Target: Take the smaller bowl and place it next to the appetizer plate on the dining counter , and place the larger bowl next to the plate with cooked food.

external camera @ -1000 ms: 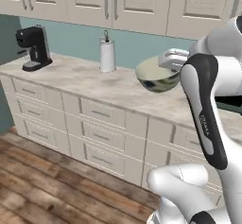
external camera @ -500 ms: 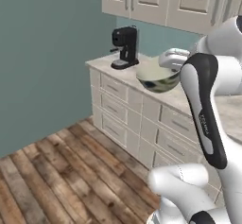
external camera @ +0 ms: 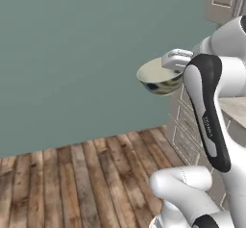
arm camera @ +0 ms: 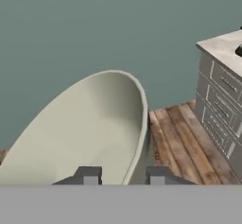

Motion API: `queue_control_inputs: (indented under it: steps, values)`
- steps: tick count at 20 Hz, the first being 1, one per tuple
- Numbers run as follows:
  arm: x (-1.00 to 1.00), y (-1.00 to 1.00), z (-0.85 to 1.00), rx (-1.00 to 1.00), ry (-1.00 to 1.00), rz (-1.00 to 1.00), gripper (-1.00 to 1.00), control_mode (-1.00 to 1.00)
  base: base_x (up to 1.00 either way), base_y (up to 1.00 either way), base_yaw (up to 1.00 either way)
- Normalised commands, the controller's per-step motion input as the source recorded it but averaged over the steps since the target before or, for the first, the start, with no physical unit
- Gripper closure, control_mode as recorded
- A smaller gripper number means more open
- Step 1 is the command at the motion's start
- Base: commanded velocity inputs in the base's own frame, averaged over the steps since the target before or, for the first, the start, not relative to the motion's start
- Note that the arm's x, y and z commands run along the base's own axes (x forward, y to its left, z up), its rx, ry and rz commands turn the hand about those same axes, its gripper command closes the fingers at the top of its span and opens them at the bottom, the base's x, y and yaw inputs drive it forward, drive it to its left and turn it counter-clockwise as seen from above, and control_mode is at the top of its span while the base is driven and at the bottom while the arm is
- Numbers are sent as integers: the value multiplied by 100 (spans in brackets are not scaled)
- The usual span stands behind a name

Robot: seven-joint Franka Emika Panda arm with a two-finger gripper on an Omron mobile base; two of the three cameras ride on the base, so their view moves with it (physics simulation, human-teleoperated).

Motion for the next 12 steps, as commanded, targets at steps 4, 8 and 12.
queue_control_inputs:
  steps: [4, 8, 12]
  values:
    - [0, 0, 0, 0, 0, 0, 100, 100, 73, 25, 67]
    - [0, 0, 0, 0, 0, 0, 100, 100, 72, 27, 68]
    - [0, 0, 0, 0, 0, 0, 100, 100, 69, 27, 68]
